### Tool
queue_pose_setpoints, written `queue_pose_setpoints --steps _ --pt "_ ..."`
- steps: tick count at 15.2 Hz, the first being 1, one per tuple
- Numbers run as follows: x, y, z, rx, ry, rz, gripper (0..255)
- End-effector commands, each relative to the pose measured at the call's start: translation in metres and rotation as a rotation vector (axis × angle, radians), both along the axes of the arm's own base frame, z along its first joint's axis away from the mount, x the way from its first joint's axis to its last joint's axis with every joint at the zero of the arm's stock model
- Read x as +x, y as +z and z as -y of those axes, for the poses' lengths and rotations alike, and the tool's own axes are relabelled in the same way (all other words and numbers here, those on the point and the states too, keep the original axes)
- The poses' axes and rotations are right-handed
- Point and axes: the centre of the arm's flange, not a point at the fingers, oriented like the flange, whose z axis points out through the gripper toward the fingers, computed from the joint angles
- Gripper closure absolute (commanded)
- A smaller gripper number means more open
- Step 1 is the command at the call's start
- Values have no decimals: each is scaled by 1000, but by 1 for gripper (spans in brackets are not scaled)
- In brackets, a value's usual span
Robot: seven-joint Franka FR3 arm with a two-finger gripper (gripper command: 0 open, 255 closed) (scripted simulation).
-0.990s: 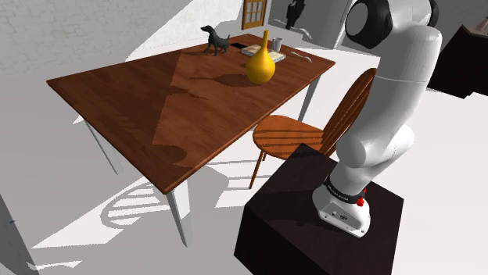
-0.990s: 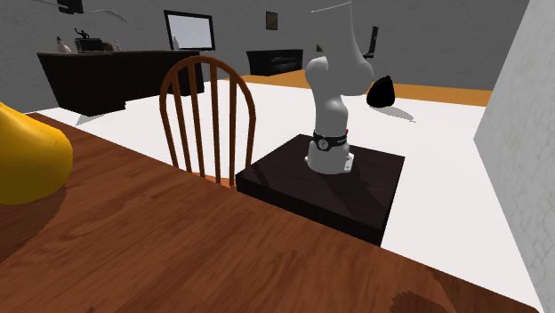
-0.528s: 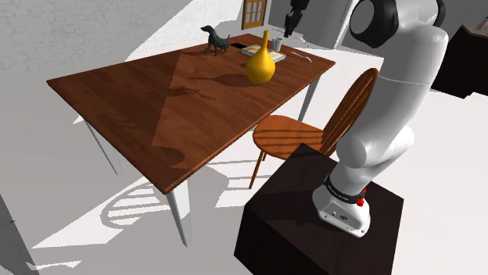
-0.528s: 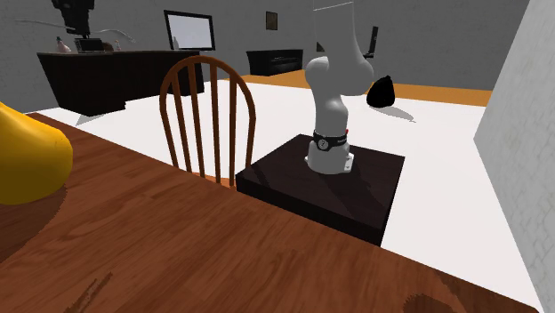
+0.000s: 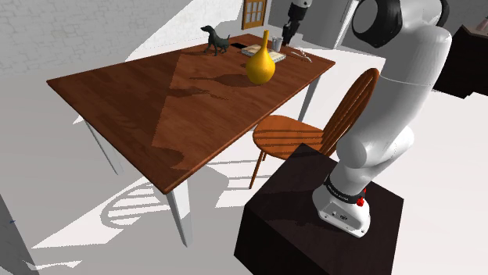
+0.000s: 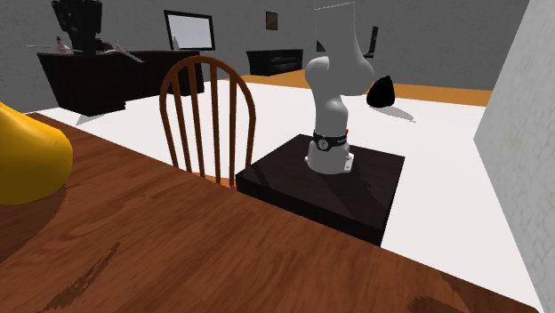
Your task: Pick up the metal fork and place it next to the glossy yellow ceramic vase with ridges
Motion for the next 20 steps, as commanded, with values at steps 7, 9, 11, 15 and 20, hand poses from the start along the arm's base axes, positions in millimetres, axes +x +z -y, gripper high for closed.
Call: queue_pose_setpoints --steps 7,9,11,15,20 --pt "0 -43 -1 -1 0 1 255" --pt "0 -54 -1 -1 0 1 255" --pt "0 -64 -1 -1 0 1 255" --pt "0 -85 -1 -1 0 1 255" --pt "0 -112 -1 -1 0 1 255"
